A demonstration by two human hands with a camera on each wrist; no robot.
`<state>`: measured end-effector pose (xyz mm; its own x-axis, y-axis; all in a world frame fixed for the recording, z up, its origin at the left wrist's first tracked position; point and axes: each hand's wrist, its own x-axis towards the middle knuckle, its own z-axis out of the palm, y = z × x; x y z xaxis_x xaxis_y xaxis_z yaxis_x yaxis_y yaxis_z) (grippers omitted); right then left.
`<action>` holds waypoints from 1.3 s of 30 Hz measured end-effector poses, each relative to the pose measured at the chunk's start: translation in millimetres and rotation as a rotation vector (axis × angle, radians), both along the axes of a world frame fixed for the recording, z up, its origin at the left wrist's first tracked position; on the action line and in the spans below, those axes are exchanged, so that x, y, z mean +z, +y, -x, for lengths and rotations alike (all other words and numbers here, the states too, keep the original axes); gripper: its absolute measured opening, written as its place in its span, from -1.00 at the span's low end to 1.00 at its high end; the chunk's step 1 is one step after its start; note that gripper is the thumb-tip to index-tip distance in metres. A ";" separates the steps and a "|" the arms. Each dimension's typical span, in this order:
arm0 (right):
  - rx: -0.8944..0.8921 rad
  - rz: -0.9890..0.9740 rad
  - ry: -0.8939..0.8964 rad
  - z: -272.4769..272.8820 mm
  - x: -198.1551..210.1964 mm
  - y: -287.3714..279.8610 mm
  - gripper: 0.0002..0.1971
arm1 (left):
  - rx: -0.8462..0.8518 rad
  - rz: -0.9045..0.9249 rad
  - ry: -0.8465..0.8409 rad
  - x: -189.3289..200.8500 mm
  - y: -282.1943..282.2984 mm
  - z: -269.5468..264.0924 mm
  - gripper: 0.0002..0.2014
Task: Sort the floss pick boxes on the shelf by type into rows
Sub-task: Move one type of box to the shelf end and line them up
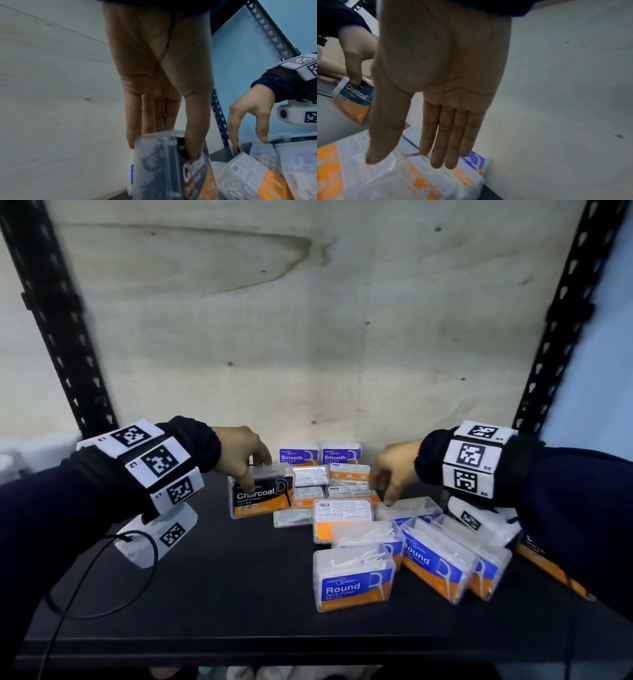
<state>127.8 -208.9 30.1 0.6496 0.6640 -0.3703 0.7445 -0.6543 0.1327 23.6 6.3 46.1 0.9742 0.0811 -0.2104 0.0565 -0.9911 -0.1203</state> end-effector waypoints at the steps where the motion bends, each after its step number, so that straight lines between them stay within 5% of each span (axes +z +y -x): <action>1: 0.023 -0.008 0.005 1.9 -1.5 6.4 -0.50 | 0.002 0.000 0.001 -0.2 0.7 0.3 -0.48; 10: 0.061 0.118 0.037 5.8 -23.1 47.0 -0.50 | 0.032 0.002 0.004 -1.2 9.6 10.1 -0.47; 13: 0.043 0.142 0.039 -0.7 -26.8 53.3 -0.77 | 0.040 0.006 -0.002 -0.3 13.9 12.5 -0.46; 16: 0.043 0.154 0.024 -1.9 -24.5 56.4 -0.83 | 0.042 0.008 -0.009 0.7 17.0 14.2 -0.46; 19: 0.044 0.094 0.017 -4.4 -9.8 57.5 -0.51 | 0.044 0.013 -0.005 2.8 21.6 14.6 -0.47; 26: -0.001 -0.213 -0.164 -20.4 24.3 57.7 -0.45 | 0.048 0.031 -0.020 10.3 29.2 15.6 -0.54; 39: 0.005 0.040 -0.115 -21.4 17.9 -8.6 -0.45 | -0.019 0.014 -0.072 23.4 -9.1 -12.6 -0.51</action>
<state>149.1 -217.5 48.0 0.6863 0.6533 -0.3195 0.7258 -0.6433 0.2437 36.2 -2.8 69.5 0.9881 0.0605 -0.1411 0.0461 -0.9936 -0.1030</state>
